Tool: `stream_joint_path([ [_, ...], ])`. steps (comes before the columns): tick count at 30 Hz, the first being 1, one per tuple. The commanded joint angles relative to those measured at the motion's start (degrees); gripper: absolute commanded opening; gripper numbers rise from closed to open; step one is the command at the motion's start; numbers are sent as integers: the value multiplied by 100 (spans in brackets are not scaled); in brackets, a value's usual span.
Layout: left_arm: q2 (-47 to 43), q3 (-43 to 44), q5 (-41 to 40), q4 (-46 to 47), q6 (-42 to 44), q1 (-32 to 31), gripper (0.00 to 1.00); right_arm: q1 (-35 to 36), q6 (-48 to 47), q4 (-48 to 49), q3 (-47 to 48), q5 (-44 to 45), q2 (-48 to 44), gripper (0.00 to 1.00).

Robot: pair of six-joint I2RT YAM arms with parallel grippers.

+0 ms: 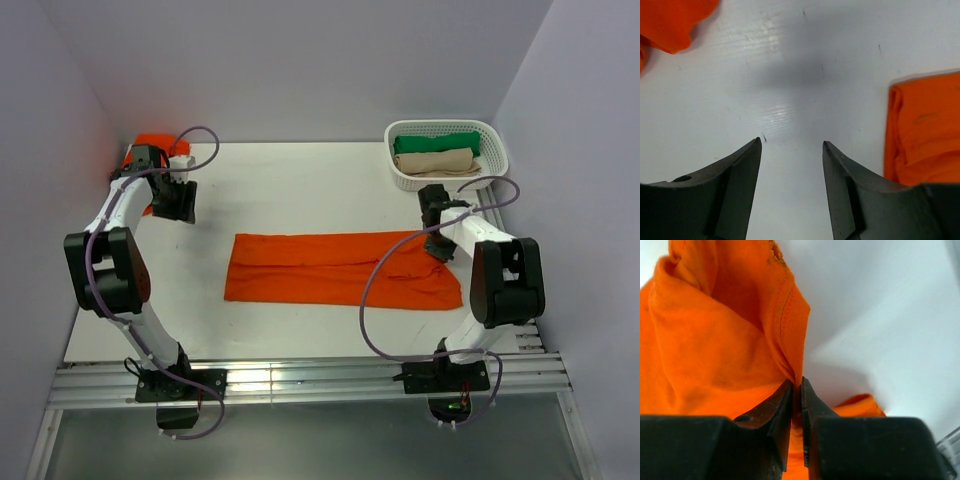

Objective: Roll the t-shirts
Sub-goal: Roll the tshirt

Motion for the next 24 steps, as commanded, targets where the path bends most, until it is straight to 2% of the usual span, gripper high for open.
stream_joint_path([
  [1, 195, -71, 148, 23, -8, -37, 58, -393, -559, -101, 452, 538, 225, 21],
  [2, 222, -63, 165, 5, -34, -63, 58, -489, -603, -101, 496, 538, 321, 33],
  [5, 362, -28, 323, -30, -52, -116, 58, -710, -648, -145, 558, 617, 332, 57],
  [8, 468, 43, 692, -127, -43, -169, 60, -710, -463, -233, 418, 486, -158, 62],
  [11, 512, 113, 1104, -276, -26, -212, 63, -561, -77, -522, 259, 380, -834, 63],
  [16, 661, 140, 1720, -434, -87, -248, 66, 1018, 1117, -655, 285, -270, -1514, 62],
  [17, 688, 131, 1904, -417, -96, -283, 66, 1656, 1319, -638, 338, -306, -1462, 62],
  [19, 784, 61, 2020, -365, -175, -309, 69, 2319, 1952, -664, 636, -253, -1296, 61],
  [20, 819, 43, 2081, -329, -210, -335, 69, 2931, 2119, -664, 741, -227, -1069, 60],
  [24, 1136, 130, 2494, -294, -237, -423, 71, 4146, 2840, -296, 1513, -262, -356, 56],
])
